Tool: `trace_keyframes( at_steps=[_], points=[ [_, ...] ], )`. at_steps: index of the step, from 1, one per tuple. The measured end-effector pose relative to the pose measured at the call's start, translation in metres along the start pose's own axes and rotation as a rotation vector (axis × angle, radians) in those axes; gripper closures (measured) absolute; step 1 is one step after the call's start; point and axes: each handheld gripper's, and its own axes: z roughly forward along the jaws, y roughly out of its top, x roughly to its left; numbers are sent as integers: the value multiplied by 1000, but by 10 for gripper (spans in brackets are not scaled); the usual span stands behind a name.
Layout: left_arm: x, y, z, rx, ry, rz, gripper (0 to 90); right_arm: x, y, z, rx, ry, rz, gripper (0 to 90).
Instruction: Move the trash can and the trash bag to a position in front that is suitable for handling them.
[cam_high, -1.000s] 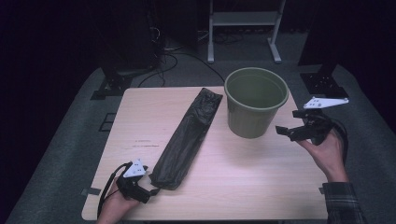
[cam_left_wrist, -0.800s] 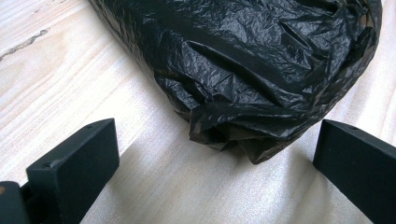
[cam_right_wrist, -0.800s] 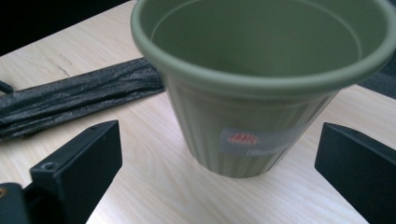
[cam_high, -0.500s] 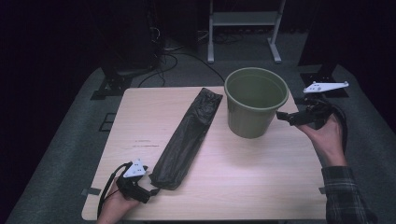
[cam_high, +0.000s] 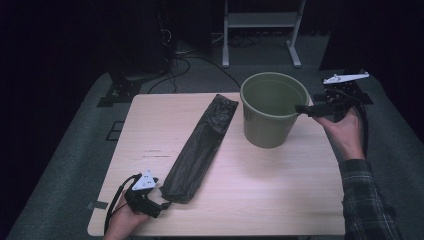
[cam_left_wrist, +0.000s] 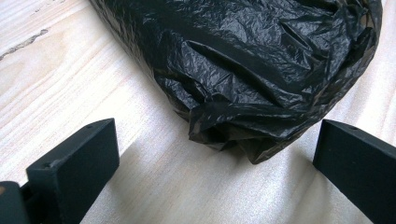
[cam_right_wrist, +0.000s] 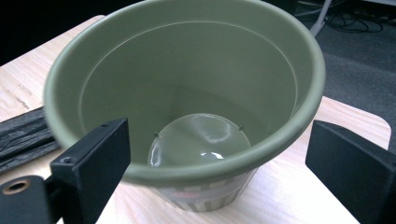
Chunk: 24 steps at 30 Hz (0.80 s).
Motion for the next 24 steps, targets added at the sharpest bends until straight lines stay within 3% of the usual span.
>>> trace_keyframes(
  at_steps=[3,6,13,19,21,24],
  points=[
    [0,0,0,-1,1,1,0,-4,4,6,18,-12,16,61],
    [0,0,0,0,1,1,0,-9,6,11,37,-42,28,128],
    [0,0,0,0,0,-1,0,-14,5,23,98,-60,58,231],
    [0,0,0,0,0,-1,0,-16,7,22,115,-65,84,280],
    [0,0,0,0,0,-1,0,-17,9,23,136,-45,103,317],
    [0,0,0,-1,0,0,0,-16,12,23,150,-49,94,380]
  ],
)
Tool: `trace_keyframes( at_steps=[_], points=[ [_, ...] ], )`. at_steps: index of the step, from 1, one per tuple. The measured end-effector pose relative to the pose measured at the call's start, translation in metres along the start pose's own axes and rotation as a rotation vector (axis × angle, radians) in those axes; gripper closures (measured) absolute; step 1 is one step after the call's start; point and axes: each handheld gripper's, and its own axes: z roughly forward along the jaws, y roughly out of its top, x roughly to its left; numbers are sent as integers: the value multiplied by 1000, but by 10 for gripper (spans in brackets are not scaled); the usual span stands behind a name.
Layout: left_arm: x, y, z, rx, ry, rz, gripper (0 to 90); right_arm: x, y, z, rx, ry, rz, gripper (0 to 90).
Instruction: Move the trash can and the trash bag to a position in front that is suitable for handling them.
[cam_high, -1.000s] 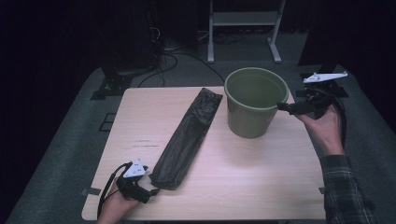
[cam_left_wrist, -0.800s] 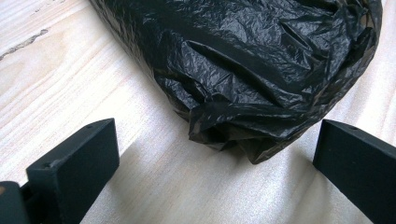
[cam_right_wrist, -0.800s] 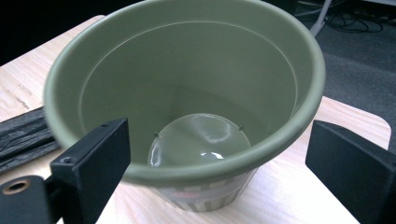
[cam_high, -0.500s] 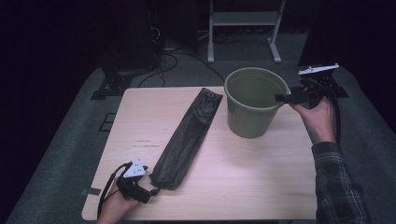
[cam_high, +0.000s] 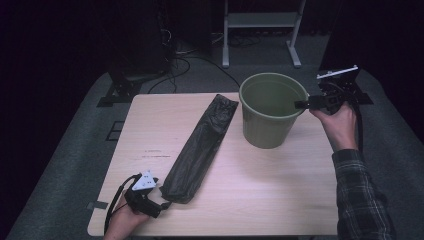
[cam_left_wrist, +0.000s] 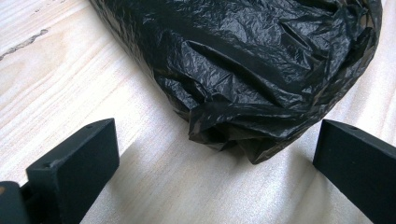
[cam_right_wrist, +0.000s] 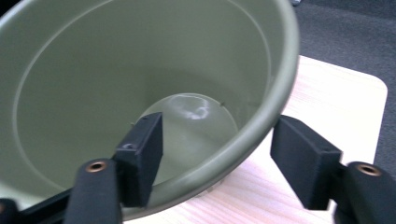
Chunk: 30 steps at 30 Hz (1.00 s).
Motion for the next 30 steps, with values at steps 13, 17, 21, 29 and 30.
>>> trace_keyframes(
  at_steps=[13,17,21,29,30],
  points=[
    [0,0,0,-1,0,-1,0,16,9,6,32,47,-69,644],
    [0,0,0,-1,0,0,0,22,11,7,34,52,-100,733],
    [0,0,0,-1,0,-2,0,29,12,9,42,78,-134,792],
    [-1,0,0,-3,-1,-2,0,36,10,10,54,86,-152,798],
    [-1,0,0,-3,-1,-2,0,37,10,10,54,89,-153,798]
  ],
)
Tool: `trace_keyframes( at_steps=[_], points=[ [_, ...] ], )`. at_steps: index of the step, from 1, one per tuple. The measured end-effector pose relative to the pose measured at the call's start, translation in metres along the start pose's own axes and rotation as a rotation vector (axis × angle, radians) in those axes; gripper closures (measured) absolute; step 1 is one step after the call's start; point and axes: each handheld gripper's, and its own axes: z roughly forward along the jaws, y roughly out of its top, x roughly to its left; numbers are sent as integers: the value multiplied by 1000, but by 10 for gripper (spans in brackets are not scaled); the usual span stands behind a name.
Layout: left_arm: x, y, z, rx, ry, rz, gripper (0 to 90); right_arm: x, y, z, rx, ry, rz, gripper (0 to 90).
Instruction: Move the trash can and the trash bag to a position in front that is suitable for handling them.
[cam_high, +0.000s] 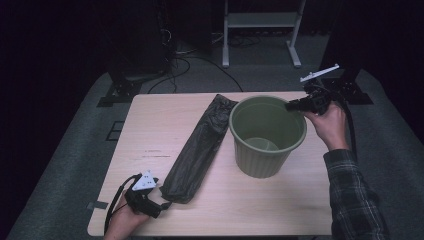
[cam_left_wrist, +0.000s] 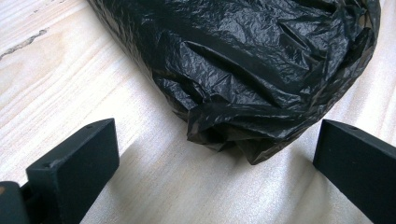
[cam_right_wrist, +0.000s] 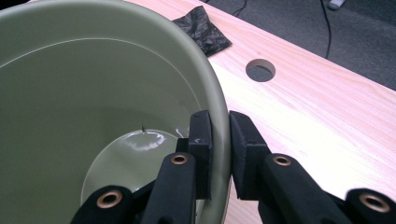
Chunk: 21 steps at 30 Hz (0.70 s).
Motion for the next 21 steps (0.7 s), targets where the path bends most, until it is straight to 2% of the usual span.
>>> trace_keyframes(
  at_steps=[8,17,21],
  points=[
    [0,0,0,0,2,1,0,13,-1,2,0,21,-21,799],
    [0,0,0,-2,2,-2,0,35,0,7,-9,64,-49,799],
    [0,0,0,-2,1,-2,0,47,0,8,-4,80,-81,799]
  ],
)
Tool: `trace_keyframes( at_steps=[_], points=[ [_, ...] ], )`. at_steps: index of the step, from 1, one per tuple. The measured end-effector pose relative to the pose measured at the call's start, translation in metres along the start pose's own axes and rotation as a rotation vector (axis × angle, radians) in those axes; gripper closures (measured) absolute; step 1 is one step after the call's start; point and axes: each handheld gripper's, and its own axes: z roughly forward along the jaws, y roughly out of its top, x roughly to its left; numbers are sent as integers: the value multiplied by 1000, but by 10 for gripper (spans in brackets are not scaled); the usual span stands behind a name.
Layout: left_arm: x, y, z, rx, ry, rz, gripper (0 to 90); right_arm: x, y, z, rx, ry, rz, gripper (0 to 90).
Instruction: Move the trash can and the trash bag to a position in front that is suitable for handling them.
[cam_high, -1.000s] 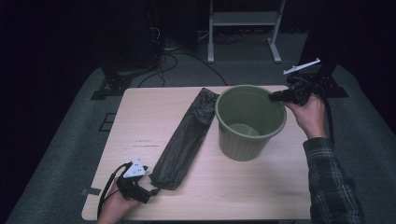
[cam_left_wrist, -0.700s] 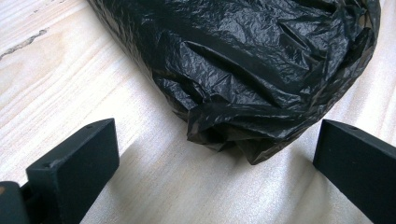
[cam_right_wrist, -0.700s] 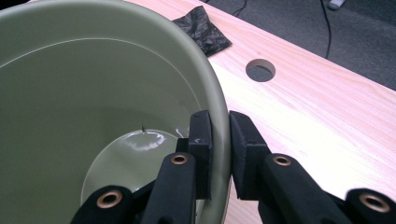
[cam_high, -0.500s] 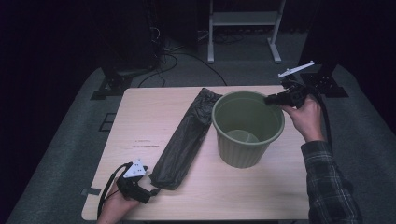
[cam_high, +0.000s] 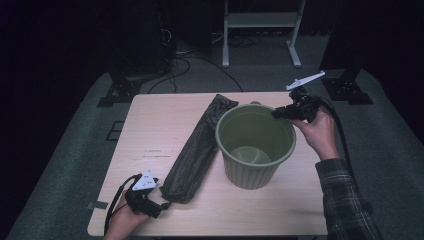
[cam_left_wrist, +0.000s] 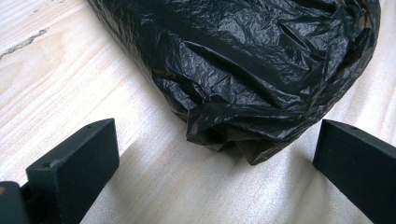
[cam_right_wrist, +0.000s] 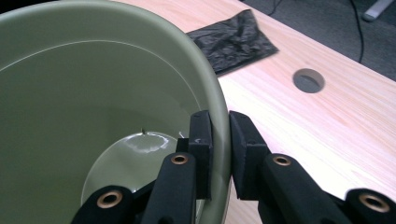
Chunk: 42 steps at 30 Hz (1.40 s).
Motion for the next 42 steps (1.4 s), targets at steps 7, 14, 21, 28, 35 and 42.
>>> trace_keyframes(
  at_steps=[7,14,21,28,35,42],
  points=[
    [0,0,0,0,-1,-1,0,18,3,5,2,31,-35,799],
    [0,0,0,0,0,0,0,43,10,15,7,70,-78,798],
    [0,0,0,0,0,0,0,64,16,23,24,99,-119,799],
    [0,0,0,0,0,-1,0,76,19,26,33,112,-150,797],
    [0,0,0,1,0,0,0,78,19,27,33,119,-161,787],
    [0,0,0,0,0,0,0,73,22,29,26,105,-152,794]
  ],
)
